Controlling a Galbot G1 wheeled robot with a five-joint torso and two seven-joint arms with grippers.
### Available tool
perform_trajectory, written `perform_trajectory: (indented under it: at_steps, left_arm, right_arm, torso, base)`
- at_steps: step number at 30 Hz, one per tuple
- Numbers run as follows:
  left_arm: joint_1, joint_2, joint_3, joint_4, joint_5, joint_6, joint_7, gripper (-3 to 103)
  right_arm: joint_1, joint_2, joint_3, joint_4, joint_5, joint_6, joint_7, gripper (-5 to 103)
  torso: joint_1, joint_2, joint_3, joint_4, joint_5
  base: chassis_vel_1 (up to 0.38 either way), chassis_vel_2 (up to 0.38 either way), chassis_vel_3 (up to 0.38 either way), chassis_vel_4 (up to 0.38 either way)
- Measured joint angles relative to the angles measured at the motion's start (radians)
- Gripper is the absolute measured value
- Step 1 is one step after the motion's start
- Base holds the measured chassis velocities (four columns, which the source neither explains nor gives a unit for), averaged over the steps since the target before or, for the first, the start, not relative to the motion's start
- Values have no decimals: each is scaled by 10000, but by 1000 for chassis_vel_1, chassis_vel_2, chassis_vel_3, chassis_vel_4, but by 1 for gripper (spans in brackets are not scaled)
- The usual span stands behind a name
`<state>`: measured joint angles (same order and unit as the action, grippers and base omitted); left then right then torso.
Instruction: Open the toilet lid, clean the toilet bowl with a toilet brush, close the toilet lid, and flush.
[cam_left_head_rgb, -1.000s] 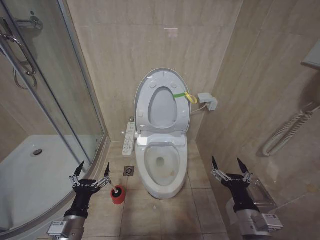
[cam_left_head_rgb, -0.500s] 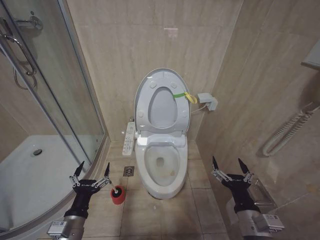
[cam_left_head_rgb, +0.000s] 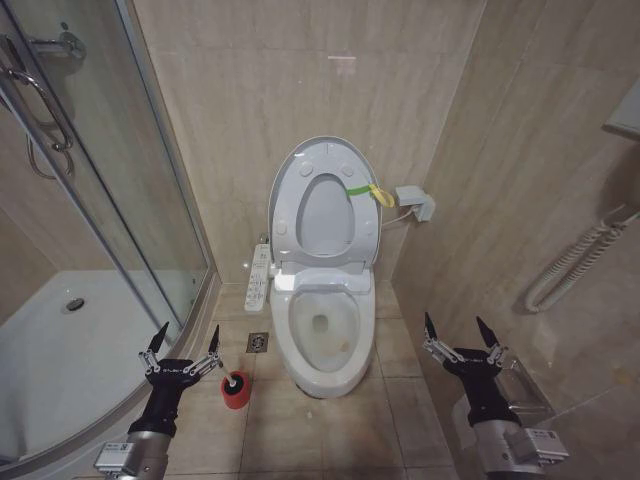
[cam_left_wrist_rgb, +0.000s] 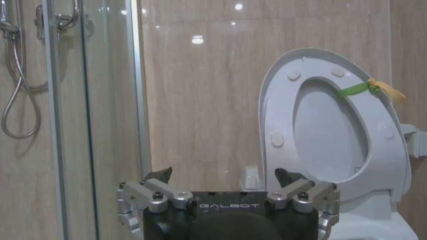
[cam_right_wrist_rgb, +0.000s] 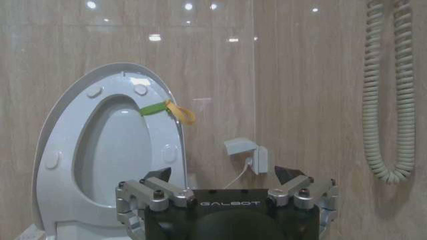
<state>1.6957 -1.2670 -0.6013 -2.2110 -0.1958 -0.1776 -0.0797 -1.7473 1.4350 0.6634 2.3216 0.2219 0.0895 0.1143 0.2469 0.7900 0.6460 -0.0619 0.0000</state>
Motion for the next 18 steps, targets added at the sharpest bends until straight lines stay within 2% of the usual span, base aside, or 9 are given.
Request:
perform_trajectory:
  at_steps: [18]
  left_arm:
    - [0,0,0,0,0,0,0,100]
  right_arm:
    - [2,-1,0,0,1,2,-2,100]
  torso:
    - [0,0,0,0,0]
  base:
    - [0,0,0,0]
